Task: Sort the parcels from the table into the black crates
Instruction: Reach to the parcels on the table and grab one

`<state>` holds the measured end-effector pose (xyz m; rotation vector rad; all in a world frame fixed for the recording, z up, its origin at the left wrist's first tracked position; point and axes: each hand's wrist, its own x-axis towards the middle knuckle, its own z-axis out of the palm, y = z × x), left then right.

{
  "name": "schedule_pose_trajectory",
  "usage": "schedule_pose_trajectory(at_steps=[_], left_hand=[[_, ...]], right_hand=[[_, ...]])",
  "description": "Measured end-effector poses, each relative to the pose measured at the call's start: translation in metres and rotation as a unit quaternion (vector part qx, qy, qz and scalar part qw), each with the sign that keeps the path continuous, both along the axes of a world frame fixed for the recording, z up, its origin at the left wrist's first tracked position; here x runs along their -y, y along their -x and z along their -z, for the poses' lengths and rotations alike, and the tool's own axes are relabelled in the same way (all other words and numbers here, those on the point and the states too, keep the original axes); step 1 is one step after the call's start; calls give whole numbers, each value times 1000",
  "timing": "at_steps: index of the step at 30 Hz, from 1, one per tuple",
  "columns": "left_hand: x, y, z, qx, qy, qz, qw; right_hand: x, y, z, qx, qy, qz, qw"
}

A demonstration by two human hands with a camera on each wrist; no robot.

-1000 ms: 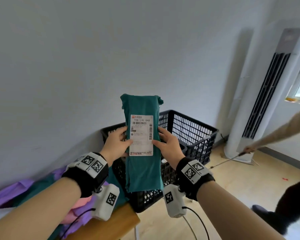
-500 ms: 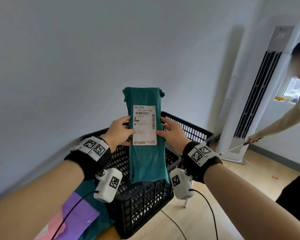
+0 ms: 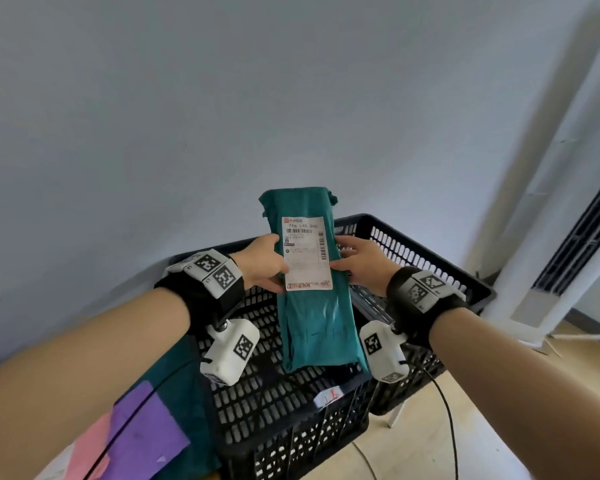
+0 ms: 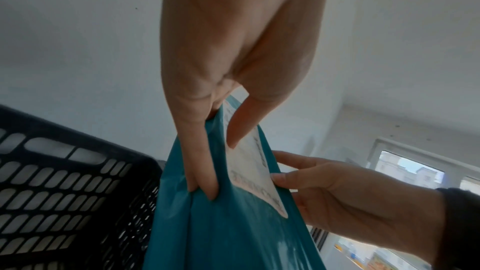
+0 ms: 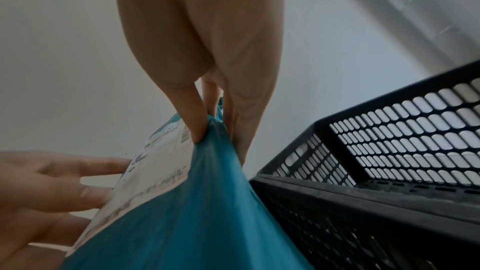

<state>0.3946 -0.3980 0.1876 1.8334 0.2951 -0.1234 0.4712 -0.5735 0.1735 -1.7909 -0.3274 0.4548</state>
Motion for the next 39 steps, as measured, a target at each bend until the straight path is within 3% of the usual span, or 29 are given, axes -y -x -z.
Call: schedule_pose_trajectory(at_steps=[8,16,23,27,34,39], left_hand=[[3,-61,38,-100,17,-78,992],[-3,-85,75,-176,26,-170,969],[-22,-99,118,-244,31,-221,944],[-35,-110,139,-275,24,-230,933],[-49,-133,187,-300,46,-216,928],[-66,-140,218,-313,78,-234,917]], right_hand=[[-14,-76,41,-59,40,-76,995],[-39,-118,94,-117,59,-131,983],[-89,-135,169,-96,131,-125,979],[-98,-131,171,-98,166,-111,975],[-113,-143,216,-170,192,-37,966],[-124,-146,238,-168,225,-22,960]])
